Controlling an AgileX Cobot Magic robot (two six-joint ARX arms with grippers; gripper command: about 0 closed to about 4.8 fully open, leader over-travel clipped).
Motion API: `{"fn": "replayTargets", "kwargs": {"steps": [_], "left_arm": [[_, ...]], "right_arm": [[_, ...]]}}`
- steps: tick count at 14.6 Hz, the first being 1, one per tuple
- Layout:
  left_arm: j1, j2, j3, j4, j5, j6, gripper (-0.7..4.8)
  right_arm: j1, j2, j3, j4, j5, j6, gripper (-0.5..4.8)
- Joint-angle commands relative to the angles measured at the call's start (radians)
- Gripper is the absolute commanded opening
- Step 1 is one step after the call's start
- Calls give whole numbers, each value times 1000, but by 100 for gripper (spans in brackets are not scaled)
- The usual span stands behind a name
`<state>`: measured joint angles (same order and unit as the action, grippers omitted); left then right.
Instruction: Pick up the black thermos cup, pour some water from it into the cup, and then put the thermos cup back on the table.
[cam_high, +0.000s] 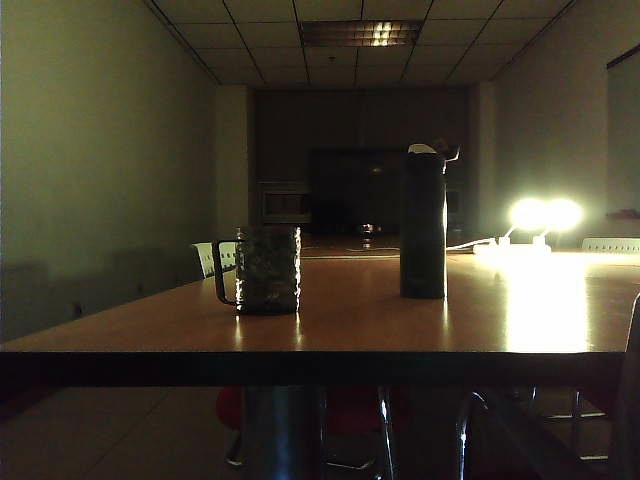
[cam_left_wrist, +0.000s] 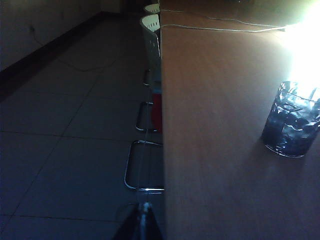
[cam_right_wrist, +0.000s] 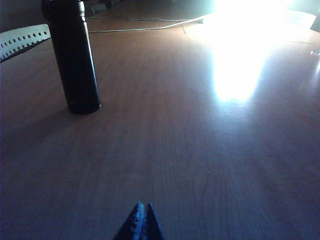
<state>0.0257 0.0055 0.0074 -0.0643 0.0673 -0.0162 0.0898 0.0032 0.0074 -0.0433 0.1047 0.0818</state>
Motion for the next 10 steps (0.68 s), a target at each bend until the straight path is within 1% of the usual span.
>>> {"fn": "replayTargets", "kwargs": {"steps": [1, 5, 6, 8, 9, 10], "left_arm": [[-2, 1, 0, 14, 4, 5, -6], [-2, 1, 1, 30, 3, 0, -6], [-2, 1, 8, 65, 3, -11, -5], [-2, 2, 90, 43, -6, -79, -5], [-2, 13, 146, 43, -7, -132, -5], [-2, 56, 218, 27, 1, -140, -5]], "right_arm": [[0, 0, 5, 18, -2, 4, -6], [0, 0, 16, 57, -3, 10, -6], [0, 0, 44, 44, -2, 50, -6], [0, 16, 132, 27, 6, 61, -6], [-1, 51, 187, 18, 8, 61, -6], [0, 118, 249, 18, 5, 60, -6]]}}
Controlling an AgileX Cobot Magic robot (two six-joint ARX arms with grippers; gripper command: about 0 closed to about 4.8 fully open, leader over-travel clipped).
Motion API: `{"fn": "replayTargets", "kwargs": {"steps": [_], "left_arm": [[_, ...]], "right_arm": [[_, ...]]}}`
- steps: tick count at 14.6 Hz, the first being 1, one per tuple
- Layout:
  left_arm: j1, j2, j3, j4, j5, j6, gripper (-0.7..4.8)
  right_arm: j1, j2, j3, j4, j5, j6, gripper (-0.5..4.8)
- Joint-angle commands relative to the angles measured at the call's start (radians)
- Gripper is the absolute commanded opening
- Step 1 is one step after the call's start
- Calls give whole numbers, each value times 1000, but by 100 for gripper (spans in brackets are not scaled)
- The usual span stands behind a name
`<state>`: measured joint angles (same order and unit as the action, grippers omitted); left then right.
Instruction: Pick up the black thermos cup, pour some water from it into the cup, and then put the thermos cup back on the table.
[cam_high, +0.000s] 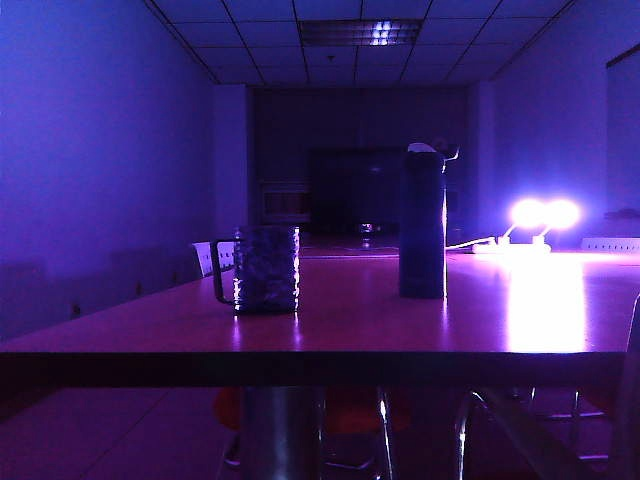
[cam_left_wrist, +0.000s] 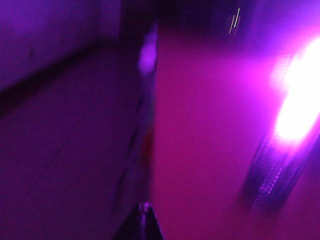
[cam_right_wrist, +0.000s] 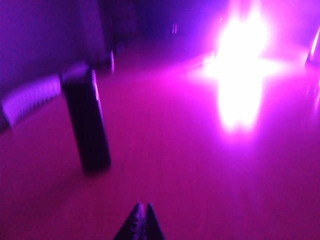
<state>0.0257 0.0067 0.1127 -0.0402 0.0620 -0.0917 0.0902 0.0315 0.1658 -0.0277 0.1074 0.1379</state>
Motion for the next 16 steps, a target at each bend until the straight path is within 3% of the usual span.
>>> {"fn": "replayTargets", "kwargs": {"steps": [1, 3, 6, 9, 10, 12, 13, 14, 16], "left_arm": [[-4, 134, 192, -21, 25, -43, -5], [-4, 362, 359, -29, 169, 59, -5], [-28, 704, 607, -33, 404, 80, -5], [-163, 906, 794, -47, 410, 82, -6], [-245, 974, 852, -79, 398, 95, -5], [-329, 1022, 878, -119, 317, 122, -5], [-343, 1036, 878, -124, 319, 121, -5], [-354, 1044, 878, -126, 319, 121, -6], [-356, 1046, 879, -123, 319, 121, -6]], "right_arm": [[-1, 167, 152, 8, -14, 2, -6], [0, 356, 272, 81, -85, -24, -6], [0, 653, 443, 207, -172, -41, -6], [0, 901, 562, 353, -275, -40, -6], [1, 1018, 619, 399, -322, -40, -6], [1, 1165, 671, 494, -406, -40, 10], [1, 1239, 686, 561, -470, -41, 190], [1, 1307, 689, 646, -512, -41, 479], [2, 1432, 692, 744, -531, -14, 479]]}}
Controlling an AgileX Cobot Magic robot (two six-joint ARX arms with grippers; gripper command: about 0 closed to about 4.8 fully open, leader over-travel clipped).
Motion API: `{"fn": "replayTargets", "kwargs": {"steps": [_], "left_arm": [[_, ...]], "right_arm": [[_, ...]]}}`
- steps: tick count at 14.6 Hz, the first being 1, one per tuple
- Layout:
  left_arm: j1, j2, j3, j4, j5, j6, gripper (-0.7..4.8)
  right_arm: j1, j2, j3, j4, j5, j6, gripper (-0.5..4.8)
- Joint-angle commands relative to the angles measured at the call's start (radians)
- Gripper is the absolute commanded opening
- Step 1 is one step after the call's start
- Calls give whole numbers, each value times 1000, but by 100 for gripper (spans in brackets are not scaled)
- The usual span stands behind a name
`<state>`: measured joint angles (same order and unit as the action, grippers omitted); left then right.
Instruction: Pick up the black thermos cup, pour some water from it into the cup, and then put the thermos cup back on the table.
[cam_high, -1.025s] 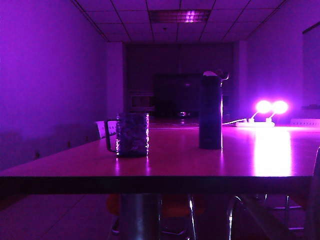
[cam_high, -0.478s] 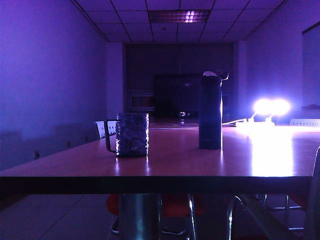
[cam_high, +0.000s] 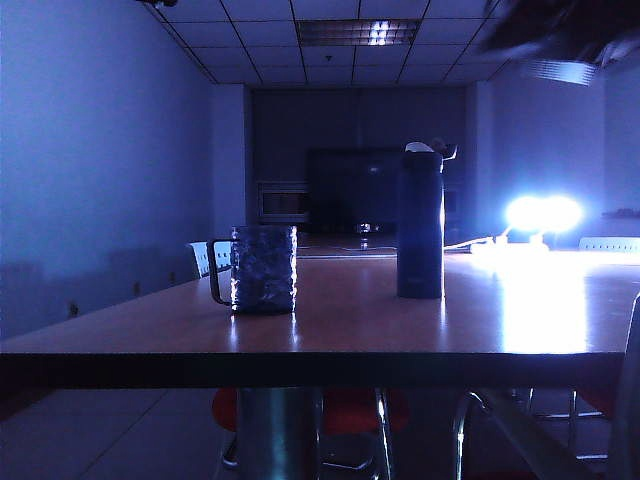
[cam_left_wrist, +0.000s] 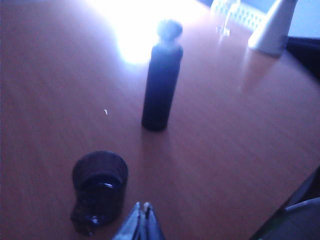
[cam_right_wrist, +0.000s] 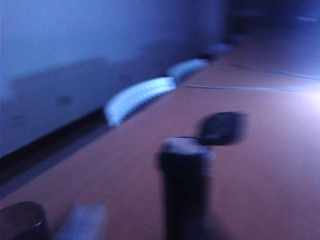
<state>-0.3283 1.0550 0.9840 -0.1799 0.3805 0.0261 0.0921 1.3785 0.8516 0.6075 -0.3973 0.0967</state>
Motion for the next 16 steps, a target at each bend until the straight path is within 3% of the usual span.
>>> {"fn": "replayTargets", "kwargs": {"steps": [1, 6, 9, 12, 16], "left_arm": [[-2, -3, 9, 17, 1, 3, -5], [-2, -3, 11, 18, 9, 0, -6], [-2, -3, 11, 20, 26, 0, -5], [-2, -3, 11, 22, 28, 0, -5], [-2, -3, 11, 23, 47, 0, -5]], "right_arm": [[0, 129, 17, 109, -27, 31, 479], [-2, 428, 233, 130, -210, -3, 479], [-6, 581, 375, 130, -218, -29, 479], [-87, 613, 407, 124, -238, -18, 479], [-200, 658, 495, 56, -486, 51, 479]]}}
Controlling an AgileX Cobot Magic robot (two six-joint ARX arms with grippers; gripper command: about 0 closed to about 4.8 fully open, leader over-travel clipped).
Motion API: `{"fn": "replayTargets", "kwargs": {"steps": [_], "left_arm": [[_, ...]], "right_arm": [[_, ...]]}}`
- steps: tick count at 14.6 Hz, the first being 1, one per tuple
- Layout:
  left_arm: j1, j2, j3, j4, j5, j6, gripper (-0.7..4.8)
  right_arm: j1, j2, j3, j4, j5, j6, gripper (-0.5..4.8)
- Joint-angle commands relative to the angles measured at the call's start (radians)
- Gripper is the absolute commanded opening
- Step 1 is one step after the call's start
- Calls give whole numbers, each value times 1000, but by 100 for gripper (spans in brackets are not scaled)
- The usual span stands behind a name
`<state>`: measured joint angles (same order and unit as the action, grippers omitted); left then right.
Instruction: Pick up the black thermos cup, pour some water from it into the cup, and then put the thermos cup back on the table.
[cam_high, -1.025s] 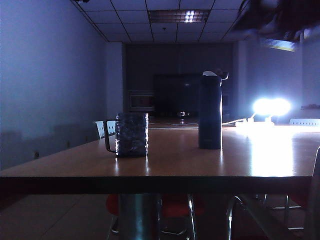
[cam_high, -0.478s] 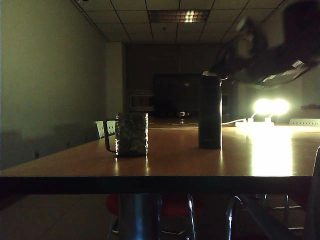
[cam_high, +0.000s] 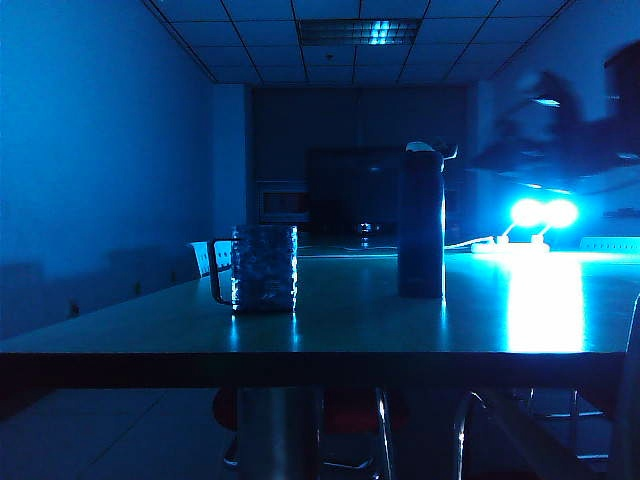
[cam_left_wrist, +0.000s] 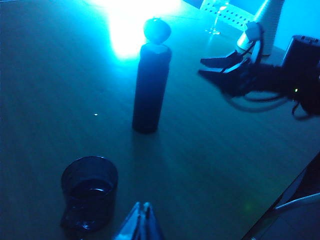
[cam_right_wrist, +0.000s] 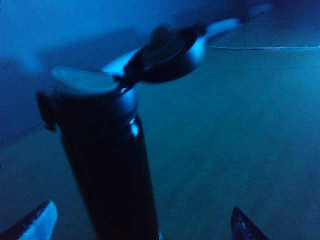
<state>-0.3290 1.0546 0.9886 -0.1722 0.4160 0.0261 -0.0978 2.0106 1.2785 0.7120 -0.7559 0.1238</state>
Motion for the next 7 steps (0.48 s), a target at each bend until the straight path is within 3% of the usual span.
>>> {"fn": "replayTargets", "kwargs": {"steps": [1, 3, 7], "left_arm": [[-1, -2, 6, 16, 11, 0, -5], [-1, -2, 6, 16, 11, 0, -5], [-1, -2, 6, 16, 11, 0, -5]], "right_arm": [[-11, 48, 107, -57, -142, 3, 479], [15, 63, 139, -53, -131, -77, 479], [53, 97, 161, -41, -100, -95, 479]]}}
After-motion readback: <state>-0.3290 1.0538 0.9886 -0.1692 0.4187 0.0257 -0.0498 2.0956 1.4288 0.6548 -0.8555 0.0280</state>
